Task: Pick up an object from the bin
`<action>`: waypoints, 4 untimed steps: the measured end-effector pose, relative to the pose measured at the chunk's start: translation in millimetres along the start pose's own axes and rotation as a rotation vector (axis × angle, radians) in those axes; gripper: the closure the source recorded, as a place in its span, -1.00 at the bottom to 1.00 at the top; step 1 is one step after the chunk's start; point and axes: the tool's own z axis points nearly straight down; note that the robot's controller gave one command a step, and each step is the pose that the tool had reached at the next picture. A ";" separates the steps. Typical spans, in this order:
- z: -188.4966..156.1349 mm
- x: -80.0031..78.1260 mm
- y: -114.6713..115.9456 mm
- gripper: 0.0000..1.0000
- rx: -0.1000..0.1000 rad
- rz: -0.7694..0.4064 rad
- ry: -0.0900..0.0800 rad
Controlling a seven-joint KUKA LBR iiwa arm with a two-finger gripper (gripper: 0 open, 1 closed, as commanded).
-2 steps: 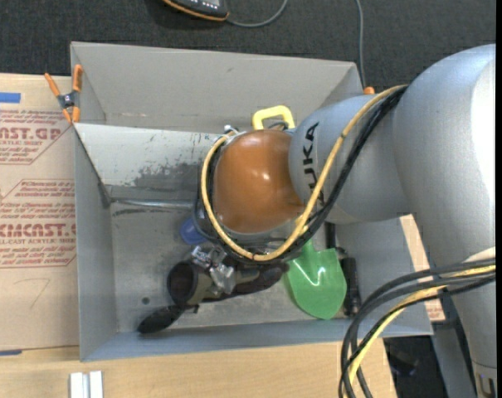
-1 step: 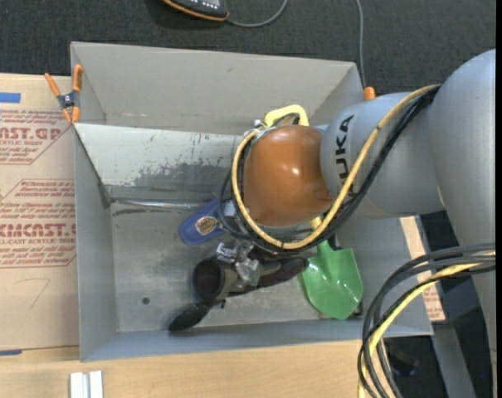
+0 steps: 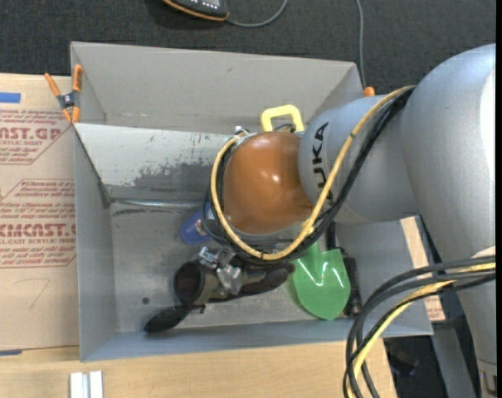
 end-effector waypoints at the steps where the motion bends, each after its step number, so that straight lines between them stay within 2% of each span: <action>1: 0.0 0.0 0.0 1.00 0.000 0.000 0.000; 2: -51.3 -0.5 2.5 1.00 0.003 -0.009 -0.005; 3: -62.4 0.1 -4.8 1.00 -0.004 0.029 0.001; 4: -81.2 3.8 1.7 1.00 -0.004 0.021 0.001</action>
Offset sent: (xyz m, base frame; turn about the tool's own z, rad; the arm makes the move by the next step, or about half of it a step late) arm -0.0026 -0.0003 0.0488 -0.0100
